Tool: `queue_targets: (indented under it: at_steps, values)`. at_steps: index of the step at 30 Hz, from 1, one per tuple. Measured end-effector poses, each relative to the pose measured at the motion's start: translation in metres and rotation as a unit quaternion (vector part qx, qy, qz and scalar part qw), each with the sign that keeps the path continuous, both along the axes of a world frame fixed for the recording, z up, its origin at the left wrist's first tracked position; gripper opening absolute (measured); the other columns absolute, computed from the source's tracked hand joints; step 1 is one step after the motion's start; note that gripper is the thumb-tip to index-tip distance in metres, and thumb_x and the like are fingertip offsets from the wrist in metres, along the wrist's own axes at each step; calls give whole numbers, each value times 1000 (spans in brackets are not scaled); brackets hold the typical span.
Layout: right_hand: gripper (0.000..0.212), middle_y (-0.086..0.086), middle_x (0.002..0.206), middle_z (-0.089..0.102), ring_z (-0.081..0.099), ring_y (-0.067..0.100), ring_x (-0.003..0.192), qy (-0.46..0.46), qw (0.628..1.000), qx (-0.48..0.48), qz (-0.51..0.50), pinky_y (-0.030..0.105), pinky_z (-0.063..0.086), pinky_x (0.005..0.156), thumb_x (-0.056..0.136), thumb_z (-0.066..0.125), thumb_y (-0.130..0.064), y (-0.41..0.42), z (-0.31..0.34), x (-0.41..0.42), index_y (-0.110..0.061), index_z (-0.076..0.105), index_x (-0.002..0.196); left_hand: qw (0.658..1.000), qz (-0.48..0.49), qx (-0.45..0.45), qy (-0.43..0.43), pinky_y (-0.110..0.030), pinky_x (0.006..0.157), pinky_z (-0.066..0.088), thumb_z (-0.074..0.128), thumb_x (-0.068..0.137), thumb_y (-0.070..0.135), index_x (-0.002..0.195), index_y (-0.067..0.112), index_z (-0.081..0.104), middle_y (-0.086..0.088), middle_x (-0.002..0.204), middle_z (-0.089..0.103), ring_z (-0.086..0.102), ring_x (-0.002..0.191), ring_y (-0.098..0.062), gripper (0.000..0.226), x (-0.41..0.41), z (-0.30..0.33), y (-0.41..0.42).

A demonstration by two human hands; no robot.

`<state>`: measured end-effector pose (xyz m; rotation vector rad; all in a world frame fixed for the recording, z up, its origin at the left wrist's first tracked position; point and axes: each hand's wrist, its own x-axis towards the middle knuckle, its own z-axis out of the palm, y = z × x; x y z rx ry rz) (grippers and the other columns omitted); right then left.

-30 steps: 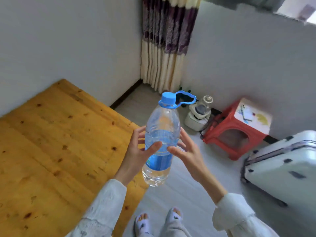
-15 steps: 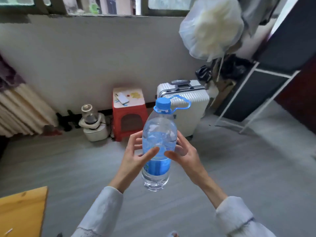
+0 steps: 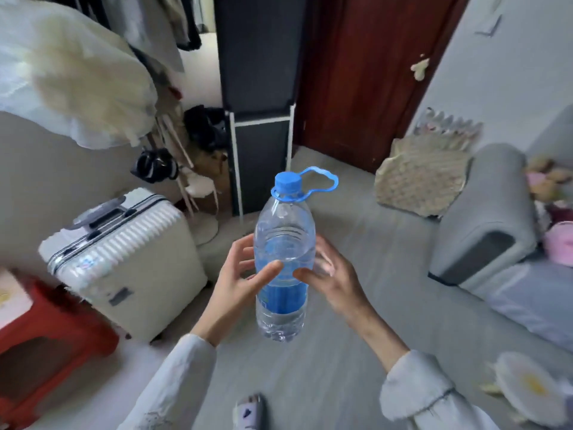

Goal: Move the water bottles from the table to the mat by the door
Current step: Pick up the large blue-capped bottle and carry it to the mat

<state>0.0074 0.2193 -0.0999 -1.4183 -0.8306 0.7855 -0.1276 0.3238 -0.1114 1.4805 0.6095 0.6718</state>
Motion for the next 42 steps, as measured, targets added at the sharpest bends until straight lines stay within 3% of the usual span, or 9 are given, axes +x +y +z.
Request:
queue_targets:
  at_steps: [6,10,14,17,20,26,31,35,42]
  values:
    - [60,-6,113,64,61,0,102,-22,995,2,-102,12,47,81,73,69,-1,30,-6,129,-27,49,123,995,-100,15,2,-23,76,52,68,63,53,114,35,51,4,106,66,64,100,-12,57,150,-5,54]
    - [56,-6,114,63,61,4,104,-18,989,5,-147,11,47,78,74,70,-4,63,-4,221,-25,50,122,988,-154,22,2,-24,80,52,69,66,51,114,39,50,8,108,65,62,100,-6,54,256,-3,101]
    - [54,6,122,61,61,12,108,-3,979,24,-203,18,50,83,75,67,0,84,0,306,-17,48,123,975,-218,39,3,-25,84,51,71,66,48,115,38,50,10,108,65,62,101,-8,54,360,10,135]
    - [54,5,118,63,63,11,105,-6,969,27,-246,17,49,82,74,67,2,91,-1,370,-14,49,122,965,-261,36,-1,-17,77,51,73,67,42,112,34,52,12,105,66,63,100,-7,51,436,13,148]
    - [51,-7,107,68,64,9,101,-8,962,20,-272,15,48,79,73,69,1,94,-9,438,-15,52,119,956,-292,25,2,-12,73,49,70,66,37,111,30,53,11,103,67,63,97,-6,48,511,5,155]
    - [51,-20,102,69,64,2,98,-7,957,0,-291,13,48,77,71,70,3,97,-30,599,-26,55,110,952,-304,23,22,-13,77,49,69,66,38,113,30,53,8,103,66,63,95,-6,50,678,-16,161]
    - [57,-19,104,66,63,1,97,-4,957,-7,-289,15,50,78,70,70,5,101,-22,740,-27,52,114,949,-313,18,31,-13,72,49,73,69,38,114,27,52,4,109,65,63,98,-7,51,818,-11,166]
    - [62,-9,114,62,61,4,102,7,958,-7,-285,18,51,84,70,71,3,114,-13,836,-15,47,125,952,-304,14,21,-14,73,49,72,68,33,115,26,52,4,110,65,63,98,-6,51,912,-3,180]
    - [56,-16,110,66,62,4,103,2,959,-30,-283,13,49,77,72,73,-6,147,-19,985,-25,52,120,950,-313,11,21,-17,76,51,70,65,33,120,24,50,3,113,64,62,101,-9,59,1064,-7,214]
